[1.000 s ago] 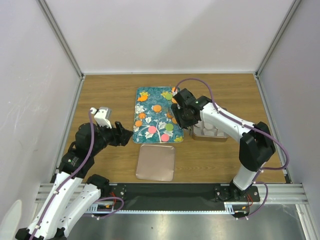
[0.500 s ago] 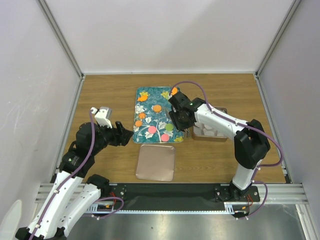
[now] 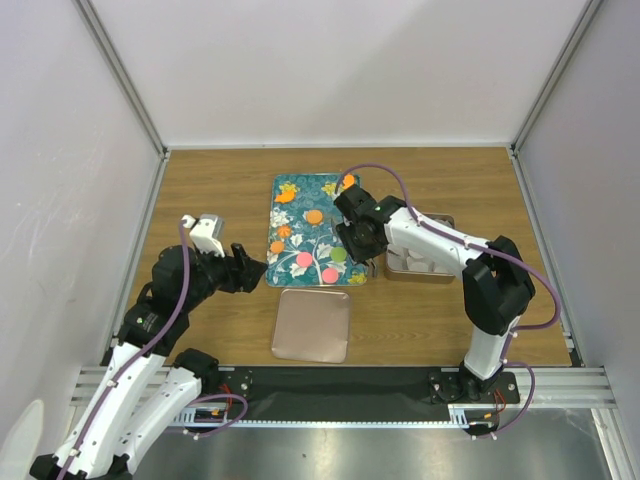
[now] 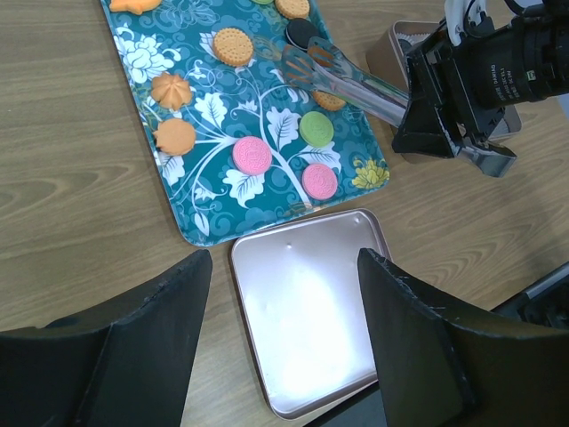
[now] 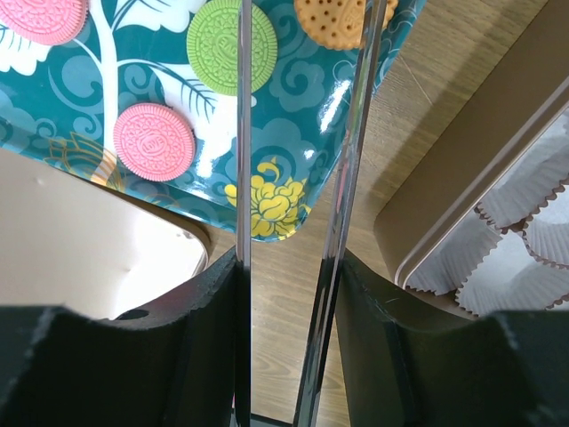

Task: Pack the cookies

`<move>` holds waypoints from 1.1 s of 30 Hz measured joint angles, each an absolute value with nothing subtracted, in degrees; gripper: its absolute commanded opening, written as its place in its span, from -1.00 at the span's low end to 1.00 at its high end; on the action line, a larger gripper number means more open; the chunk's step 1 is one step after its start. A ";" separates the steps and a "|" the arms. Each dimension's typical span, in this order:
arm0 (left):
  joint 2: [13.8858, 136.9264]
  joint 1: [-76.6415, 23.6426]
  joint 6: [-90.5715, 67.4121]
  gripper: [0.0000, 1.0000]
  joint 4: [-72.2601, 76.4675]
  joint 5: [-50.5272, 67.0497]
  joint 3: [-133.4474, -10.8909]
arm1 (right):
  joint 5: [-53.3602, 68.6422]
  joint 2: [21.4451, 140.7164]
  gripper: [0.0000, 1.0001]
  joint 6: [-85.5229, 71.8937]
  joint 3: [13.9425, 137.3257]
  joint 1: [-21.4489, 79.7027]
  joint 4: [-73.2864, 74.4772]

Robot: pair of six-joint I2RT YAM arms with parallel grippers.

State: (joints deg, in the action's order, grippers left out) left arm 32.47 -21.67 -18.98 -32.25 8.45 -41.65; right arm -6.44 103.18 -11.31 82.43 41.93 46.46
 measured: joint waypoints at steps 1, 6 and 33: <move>32.47 -21.76 -18.98 0.46 -32.27 8.36 -41.65 | -6.44 103.20 -0.05 -11.29 82.43 42.00 46.46; 32.42 -22.02 -18.98 0.46 -32.27 7.86 -41.65 | -6.59 103.68 -0.06 -10.85 83.22 42.44 46.94; 32.10 -22.02 -19.00 0.47 -32.27 7.68 -41.65 | -9.19 107.15 -0.17 -8.84 88.53 44.21 52.53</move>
State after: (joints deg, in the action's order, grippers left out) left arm 32.10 -22.02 -19.00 -32.27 7.68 -41.65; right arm -9.19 107.15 -8.84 88.53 44.21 52.53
